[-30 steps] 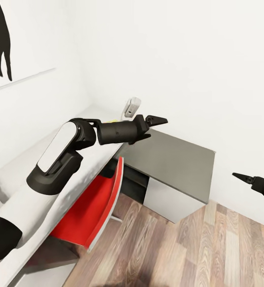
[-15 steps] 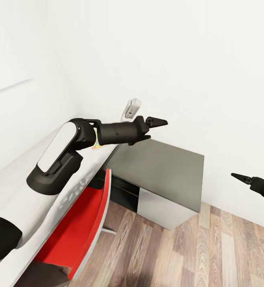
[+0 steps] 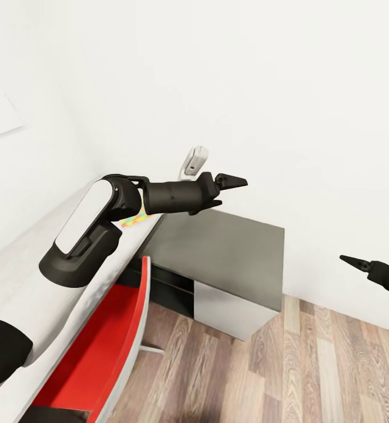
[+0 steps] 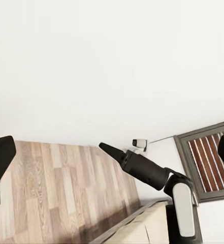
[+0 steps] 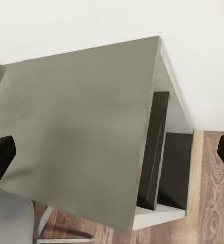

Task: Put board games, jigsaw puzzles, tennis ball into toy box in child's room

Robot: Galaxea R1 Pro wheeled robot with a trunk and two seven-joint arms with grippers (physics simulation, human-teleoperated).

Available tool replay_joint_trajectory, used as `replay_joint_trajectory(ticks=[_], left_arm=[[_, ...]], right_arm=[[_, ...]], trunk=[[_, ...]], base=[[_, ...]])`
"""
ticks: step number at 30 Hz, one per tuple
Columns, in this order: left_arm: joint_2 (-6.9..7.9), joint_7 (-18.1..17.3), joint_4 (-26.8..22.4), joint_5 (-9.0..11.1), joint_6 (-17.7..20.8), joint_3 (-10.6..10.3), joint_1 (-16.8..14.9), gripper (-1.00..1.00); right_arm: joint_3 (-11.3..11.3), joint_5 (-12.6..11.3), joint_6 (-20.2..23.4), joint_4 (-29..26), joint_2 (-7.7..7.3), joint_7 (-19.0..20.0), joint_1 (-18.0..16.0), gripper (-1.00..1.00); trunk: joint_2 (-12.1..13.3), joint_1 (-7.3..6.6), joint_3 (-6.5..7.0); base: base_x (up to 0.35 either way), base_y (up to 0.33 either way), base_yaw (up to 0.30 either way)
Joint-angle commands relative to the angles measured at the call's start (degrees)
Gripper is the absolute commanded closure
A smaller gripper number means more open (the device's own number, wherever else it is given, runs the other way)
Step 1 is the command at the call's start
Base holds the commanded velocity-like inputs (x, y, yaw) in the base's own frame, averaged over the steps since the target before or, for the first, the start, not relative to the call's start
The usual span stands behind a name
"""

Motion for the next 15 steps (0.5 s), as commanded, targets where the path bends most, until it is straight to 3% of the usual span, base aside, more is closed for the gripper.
replay_joint_trajectory(ticks=[1, 9, 15], left_arm=[[0.04, 0.56, -0.06, 0.60, -0.13, -0.03, -0.07, -1.00], [0.08, 0.58, -0.06, 0.58, -0.01, 0.00, -0.07, -1.00], [0.10, 0.59, -0.06, 0.60, 0.04, 0.04, -0.04, -1.00]], right_arm=[[-0.06, 0.56, 0.28, 0.00, 0.01, 0.58, -0.08, -1.00], [0.10, 0.53, 0.30, -0.03, 0.03, 0.64, -0.08, -1.00], [1.44, 0.55, 0.32, -0.05, 0.04, 0.72, -0.08, -1.00]], trunk=[[-0.10, 0.04, -0.01], [-0.10, 0.04, 0.59], [-0.10, 0.04, 1.02]], base=[[0.006, -0.001, -0.154], [0.004, -0.001, -0.153], [0.001, 0.000, -0.172]])
